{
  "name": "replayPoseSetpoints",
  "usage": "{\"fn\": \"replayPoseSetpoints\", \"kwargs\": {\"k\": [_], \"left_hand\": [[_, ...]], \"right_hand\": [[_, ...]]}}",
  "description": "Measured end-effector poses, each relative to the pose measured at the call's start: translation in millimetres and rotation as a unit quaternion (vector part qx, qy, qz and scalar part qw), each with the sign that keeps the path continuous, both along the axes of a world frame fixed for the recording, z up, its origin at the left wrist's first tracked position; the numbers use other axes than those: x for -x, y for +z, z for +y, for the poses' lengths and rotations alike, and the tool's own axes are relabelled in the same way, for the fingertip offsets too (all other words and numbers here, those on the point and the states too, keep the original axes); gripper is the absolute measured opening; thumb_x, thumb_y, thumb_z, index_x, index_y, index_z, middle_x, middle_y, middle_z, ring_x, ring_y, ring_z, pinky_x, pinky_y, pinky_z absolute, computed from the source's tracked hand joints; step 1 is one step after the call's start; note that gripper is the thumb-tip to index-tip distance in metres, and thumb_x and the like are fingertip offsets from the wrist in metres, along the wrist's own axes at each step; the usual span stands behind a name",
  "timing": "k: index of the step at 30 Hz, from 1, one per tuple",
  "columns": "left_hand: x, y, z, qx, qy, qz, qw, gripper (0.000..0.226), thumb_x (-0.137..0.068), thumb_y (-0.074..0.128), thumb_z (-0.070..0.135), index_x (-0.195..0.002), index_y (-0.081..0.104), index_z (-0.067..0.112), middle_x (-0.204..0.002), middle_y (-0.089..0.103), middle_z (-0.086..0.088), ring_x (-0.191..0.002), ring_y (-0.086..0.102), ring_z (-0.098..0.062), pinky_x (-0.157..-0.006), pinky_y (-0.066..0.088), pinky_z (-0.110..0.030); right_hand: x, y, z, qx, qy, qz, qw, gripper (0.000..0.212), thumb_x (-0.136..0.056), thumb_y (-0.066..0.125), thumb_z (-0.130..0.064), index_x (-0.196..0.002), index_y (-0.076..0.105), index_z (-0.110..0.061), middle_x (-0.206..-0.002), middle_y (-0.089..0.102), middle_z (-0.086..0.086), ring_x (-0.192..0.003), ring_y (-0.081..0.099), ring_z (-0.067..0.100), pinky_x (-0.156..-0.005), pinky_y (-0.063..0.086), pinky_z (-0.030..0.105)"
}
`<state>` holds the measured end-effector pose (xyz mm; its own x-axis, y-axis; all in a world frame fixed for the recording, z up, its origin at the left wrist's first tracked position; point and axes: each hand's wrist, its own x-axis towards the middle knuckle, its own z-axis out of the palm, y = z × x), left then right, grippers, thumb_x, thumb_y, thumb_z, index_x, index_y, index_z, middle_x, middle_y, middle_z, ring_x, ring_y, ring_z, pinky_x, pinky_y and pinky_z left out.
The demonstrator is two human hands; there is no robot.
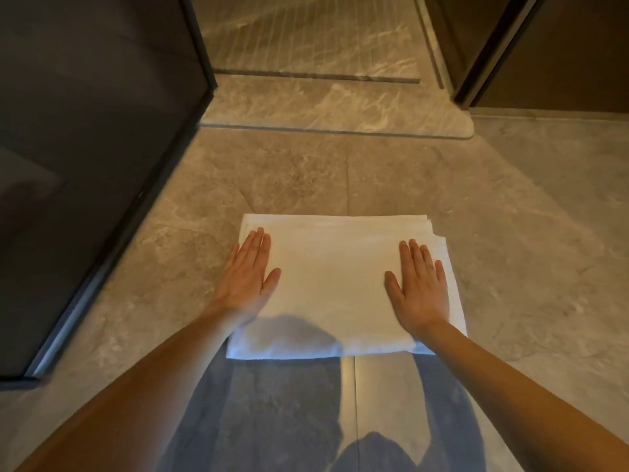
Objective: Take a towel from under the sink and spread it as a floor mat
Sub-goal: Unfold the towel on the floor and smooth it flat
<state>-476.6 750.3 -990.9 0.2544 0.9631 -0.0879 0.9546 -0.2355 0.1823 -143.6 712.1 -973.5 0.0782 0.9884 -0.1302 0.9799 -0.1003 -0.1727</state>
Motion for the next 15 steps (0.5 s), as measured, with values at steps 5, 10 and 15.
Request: {"fn": "replayPoseSetpoints", "kwargs": {"k": [5, 10, 15], "left_hand": [[-3, 1, 34, 0.001, -0.003, 0.007, 1.000, 0.073, -0.095, 0.003, 0.056, -0.153, -0.010, 0.015, -0.155, -0.021, 0.004, -0.144, -0.019, -0.008, -0.120, -0.002, -0.035], [-4, 2, 41, 0.006, -0.010, -0.014, 1.000, 0.072, -0.097, 0.012, 0.055, -0.154, -0.003, 0.015, -0.160, -0.013, 0.002, -0.146, -0.015, -0.010, -0.121, 0.002, -0.041], [-1, 14, 66, -0.010, -0.032, 0.016, 0.999, 0.074, -0.095, 0.032, 0.055, -0.153, 0.018, 0.012, -0.161, 0.018, -0.007, -0.148, 0.011, -0.021, -0.121, 0.004, -0.045]], "right_hand": [[-1, 2, 30, 0.000, -0.005, -0.003, 1.000, 0.068, -0.099, 0.013, -0.053, -0.155, -0.004, -0.020, -0.164, -0.004, -0.001, -0.150, -0.008, 0.017, -0.122, -0.002, 0.040], [-2, 1, 35, -0.001, -0.010, -0.011, 1.000, 0.068, -0.098, 0.012, -0.054, -0.155, -0.004, -0.021, -0.164, -0.003, -0.001, -0.150, -0.006, 0.017, -0.122, -0.001, 0.041], [-2, -2, 37, -0.002, -0.012, -0.030, 0.999, 0.071, -0.095, 0.007, -0.057, -0.155, -0.006, -0.021, -0.164, -0.005, 0.000, -0.150, -0.008, 0.017, -0.122, -0.003, 0.040]]}}
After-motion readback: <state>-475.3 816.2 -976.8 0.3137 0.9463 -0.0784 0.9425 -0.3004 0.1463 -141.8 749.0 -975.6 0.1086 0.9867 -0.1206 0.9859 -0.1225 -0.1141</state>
